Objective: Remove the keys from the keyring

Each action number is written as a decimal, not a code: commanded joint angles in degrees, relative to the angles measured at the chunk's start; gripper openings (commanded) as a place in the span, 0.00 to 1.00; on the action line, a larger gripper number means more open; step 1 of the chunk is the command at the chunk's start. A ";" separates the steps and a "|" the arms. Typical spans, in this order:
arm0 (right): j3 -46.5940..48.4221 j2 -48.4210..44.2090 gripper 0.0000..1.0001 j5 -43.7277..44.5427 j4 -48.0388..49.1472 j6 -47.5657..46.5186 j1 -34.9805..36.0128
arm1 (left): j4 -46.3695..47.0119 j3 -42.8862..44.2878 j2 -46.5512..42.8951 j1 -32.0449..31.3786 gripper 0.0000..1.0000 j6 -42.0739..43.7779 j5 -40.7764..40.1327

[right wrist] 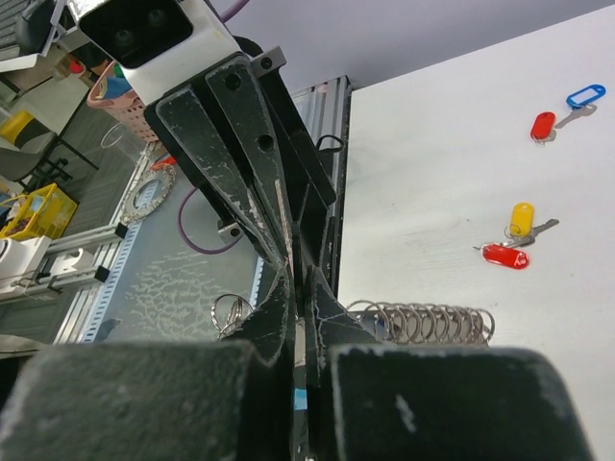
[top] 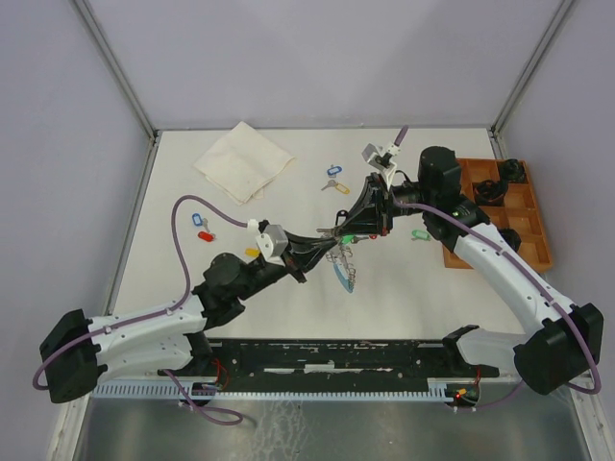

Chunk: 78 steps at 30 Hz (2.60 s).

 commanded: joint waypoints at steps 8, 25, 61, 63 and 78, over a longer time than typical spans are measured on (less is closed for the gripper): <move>-1.98 1.63 0.01 2.95 4.17 1.17 -1.07 | 16.61 -4.04 -0.60 -0.26 0.03 5.02 0.72; -2.70 0.32 0.01 2.06 8.47 5.00 -1.09 | 16.47 -9.17 -0.80 -0.15 0.32 2.97 -2.99; -0.25 -0.23 0.01 1.54 -0.18 -2.30 -0.35 | -6.92 4.37 1.53 -0.19 0.36 8.32 -3.15; -0.26 -0.23 0.01 1.44 -0.11 -2.35 -0.28 | -5.87 4.31 1.89 -0.16 0.35 8.10 -3.01; -0.16 -0.49 0.01 0.99 0.06 -2.13 -0.19 | -4.99 4.97 3.74 -0.19 0.04 8.52 -1.85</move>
